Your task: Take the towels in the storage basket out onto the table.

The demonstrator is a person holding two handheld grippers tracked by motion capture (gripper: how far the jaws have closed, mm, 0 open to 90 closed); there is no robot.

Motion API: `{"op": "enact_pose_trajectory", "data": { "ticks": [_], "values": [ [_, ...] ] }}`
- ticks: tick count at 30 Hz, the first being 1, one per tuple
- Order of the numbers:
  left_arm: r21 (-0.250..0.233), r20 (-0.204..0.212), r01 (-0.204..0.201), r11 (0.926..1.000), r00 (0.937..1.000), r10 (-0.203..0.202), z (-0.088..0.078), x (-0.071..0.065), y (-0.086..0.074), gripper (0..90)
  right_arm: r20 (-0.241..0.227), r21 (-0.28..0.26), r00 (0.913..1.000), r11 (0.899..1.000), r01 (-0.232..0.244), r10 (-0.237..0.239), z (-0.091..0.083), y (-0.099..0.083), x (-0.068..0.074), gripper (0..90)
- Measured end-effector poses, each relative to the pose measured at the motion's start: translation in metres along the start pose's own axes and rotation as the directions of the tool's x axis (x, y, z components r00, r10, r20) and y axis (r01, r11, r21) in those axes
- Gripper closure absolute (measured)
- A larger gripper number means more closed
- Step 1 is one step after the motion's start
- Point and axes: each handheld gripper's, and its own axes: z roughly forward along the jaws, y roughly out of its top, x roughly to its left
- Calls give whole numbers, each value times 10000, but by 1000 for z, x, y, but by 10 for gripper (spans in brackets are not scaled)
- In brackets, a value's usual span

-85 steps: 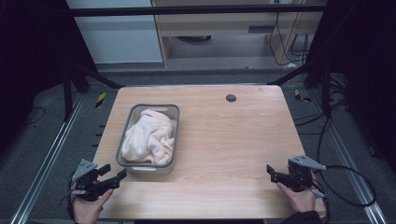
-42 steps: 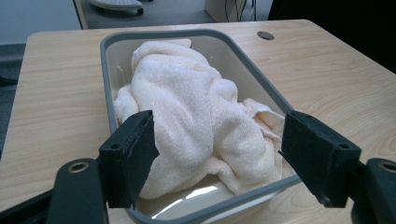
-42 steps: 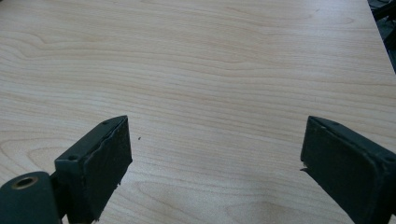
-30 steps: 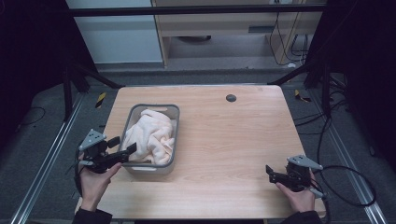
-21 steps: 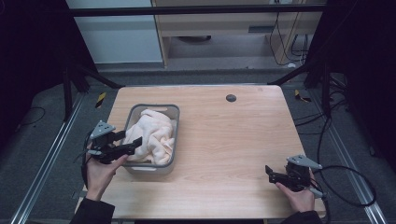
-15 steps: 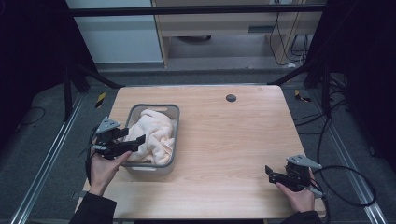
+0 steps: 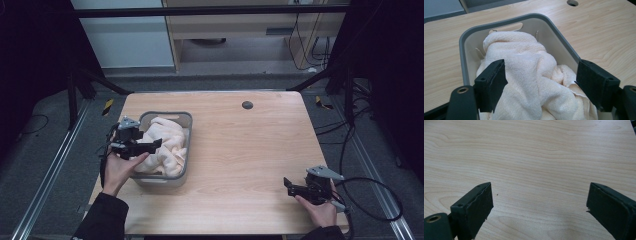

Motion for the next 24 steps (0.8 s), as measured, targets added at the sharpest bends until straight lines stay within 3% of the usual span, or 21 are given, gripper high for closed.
{"op": "enact_pose_trajectory", "data": {
  "ticks": [13, 24],
  "values": [
    [857, -173, -303, 9959, 9993, 319, 22, 1, 15, 198, -41, 24, 10000, 10000, 82, -82, 1, 0, -1, 63],
    [1694, -427, -417, 9847, 9979, 496, 42, 6, 15, 116, -131, 139, 9999, 9999, 94, -92, 3, 0, 0, 53]
  ]
}}
